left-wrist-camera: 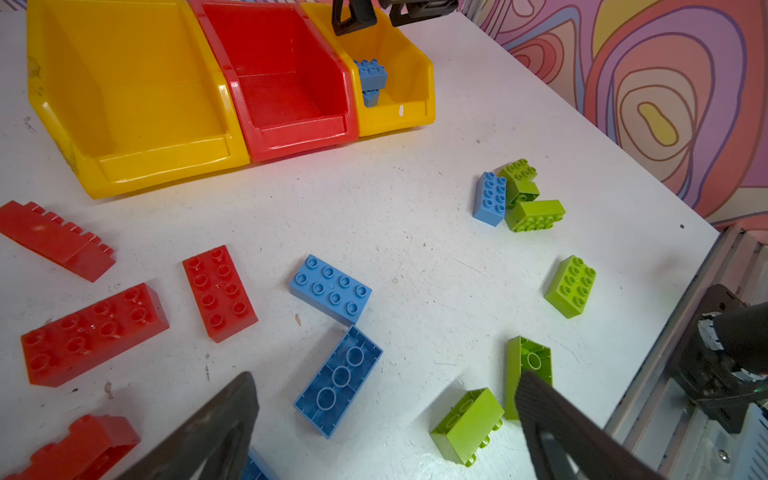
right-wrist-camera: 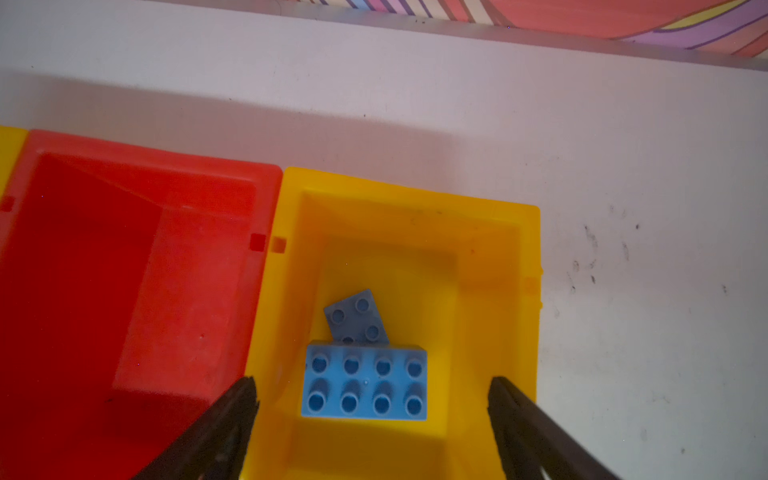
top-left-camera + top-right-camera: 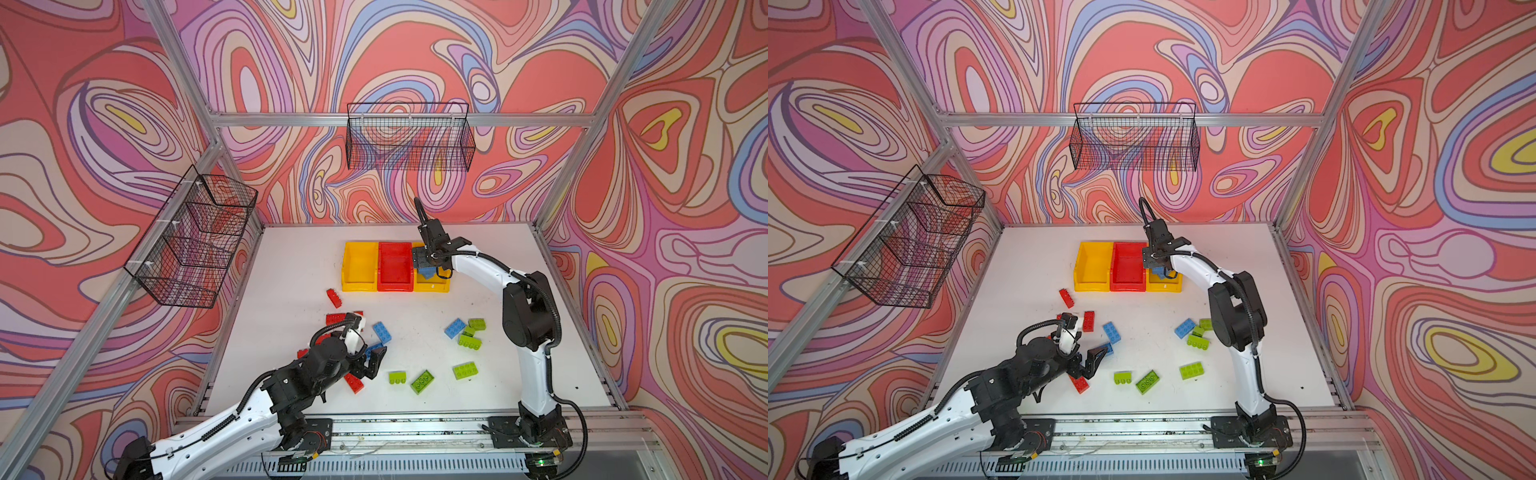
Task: Sort the legos into containers by color
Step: 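Carry the blue brick into the same yellow bin and open the right gripper, then grasp a third blue brick beside the green bricks with the right gripper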
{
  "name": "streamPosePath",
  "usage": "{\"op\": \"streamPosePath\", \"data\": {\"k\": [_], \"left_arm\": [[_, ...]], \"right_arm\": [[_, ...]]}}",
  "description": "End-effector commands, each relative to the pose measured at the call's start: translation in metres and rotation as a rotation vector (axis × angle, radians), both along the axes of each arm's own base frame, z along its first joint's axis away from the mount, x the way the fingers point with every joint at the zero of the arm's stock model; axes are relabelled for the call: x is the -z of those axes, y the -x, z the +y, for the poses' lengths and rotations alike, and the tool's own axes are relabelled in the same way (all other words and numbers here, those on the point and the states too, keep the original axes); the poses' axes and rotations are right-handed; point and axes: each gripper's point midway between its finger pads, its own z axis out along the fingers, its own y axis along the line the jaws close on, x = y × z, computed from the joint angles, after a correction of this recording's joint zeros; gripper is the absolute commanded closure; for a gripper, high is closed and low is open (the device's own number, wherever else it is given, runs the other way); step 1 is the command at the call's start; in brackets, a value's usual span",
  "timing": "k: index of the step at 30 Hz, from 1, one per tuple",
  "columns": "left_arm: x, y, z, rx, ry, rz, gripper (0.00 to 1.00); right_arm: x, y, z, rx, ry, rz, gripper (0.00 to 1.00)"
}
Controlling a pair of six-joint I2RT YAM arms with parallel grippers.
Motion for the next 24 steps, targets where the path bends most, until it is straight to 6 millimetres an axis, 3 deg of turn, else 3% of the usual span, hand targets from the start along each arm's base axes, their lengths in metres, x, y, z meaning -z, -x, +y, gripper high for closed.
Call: {"op": "streamPosePath", "data": {"k": [1,4,8,12,16,24], "left_arm": [[-0.008,-0.001,-0.004,0.0,0.033,-0.005,0.0],[-0.009,-0.001,-0.009,0.014,0.048,-0.003,0.0],[-0.006,-0.002,-0.019,0.044,0.058,0.007,0.0],[-0.003,-0.004,-0.03,0.071,0.064,0.022,0.0],[0.001,-0.005,-0.04,0.091,0.08,0.038,0.0],[0.002,-0.005,-0.041,0.084,0.091,0.047,0.0]], "right_arm": [[-0.027,0.025,-0.008,-0.016,-0.032,-0.022,0.08],[-0.015,0.061,-0.019,-0.029,-0.055,0.018,0.08],[0.018,0.118,-0.031,-0.072,-0.09,0.111,0.09],[0.047,0.16,-0.046,-0.076,-0.081,0.185,0.09],[0.063,0.182,-0.054,-0.085,-0.083,0.225,0.09],[0.074,0.198,-0.05,-0.123,-0.11,0.277,0.09]]}}
